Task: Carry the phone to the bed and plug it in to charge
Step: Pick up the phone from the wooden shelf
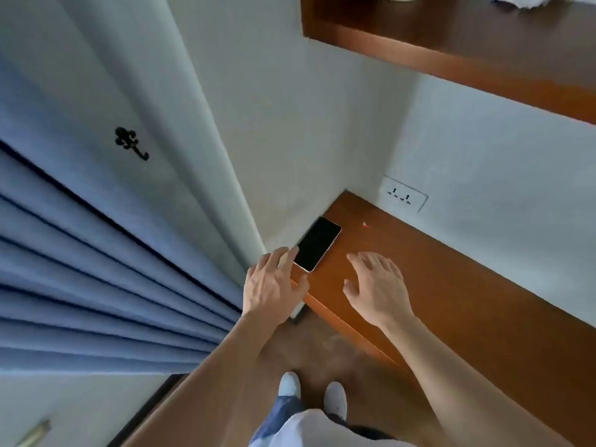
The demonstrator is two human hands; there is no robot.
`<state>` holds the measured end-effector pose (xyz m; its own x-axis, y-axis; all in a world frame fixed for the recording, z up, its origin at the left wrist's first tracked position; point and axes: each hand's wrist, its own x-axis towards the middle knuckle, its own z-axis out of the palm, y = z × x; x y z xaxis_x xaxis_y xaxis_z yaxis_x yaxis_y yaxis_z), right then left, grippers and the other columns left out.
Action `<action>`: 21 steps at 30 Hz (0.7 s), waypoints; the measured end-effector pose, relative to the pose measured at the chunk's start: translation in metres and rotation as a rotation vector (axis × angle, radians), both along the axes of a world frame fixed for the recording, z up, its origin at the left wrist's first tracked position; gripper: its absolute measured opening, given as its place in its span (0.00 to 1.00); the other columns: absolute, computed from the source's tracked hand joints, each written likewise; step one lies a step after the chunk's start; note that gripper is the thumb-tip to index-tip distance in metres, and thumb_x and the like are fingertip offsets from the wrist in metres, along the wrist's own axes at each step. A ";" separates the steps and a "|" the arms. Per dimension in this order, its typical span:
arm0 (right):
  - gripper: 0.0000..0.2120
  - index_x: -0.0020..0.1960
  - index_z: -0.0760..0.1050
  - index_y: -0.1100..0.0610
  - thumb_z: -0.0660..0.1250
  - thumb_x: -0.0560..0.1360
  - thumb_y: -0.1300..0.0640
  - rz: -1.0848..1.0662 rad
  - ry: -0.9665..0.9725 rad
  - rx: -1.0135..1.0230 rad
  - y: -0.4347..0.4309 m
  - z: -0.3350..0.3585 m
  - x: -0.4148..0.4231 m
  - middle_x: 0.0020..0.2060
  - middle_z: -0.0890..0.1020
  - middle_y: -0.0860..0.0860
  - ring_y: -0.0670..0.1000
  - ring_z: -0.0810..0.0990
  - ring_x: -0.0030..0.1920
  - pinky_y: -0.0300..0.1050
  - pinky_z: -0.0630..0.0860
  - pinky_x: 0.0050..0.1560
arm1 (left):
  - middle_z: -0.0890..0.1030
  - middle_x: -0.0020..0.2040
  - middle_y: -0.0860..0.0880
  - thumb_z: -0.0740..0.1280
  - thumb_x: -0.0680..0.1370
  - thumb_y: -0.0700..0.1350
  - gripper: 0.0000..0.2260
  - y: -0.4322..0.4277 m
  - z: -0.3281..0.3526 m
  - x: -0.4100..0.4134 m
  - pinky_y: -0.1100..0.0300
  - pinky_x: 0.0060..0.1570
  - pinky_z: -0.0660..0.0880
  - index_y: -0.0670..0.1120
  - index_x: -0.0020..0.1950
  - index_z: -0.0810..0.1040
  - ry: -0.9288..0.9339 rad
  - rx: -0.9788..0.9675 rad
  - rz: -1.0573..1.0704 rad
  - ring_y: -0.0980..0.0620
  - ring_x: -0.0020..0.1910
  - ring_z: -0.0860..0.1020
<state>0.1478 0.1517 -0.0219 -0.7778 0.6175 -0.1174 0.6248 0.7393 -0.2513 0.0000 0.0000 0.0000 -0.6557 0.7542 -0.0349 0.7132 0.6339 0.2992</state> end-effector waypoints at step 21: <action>0.32 0.78 0.60 0.50 0.62 0.78 0.41 -0.215 -0.115 -0.083 -0.016 -0.111 0.013 0.78 0.63 0.55 0.57 0.61 0.78 0.55 0.65 0.74 | 0.41 0.83 0.45 0.55 0.82 0.63 0.37 0.064 -0.130 -0.049 0.45 0.79 0.49 0.47 0.82 0.43 -0.013 -0.403 -0.429 0.44 0.82 0.42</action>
<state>0.1610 0.1357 -0.1326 -0.6085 0.7514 -0.2551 0.7932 0.5663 -0.2239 -0.0491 0.0636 -0.1299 -0.2924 0.8778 -0.3795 0.9290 0.3548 0.1049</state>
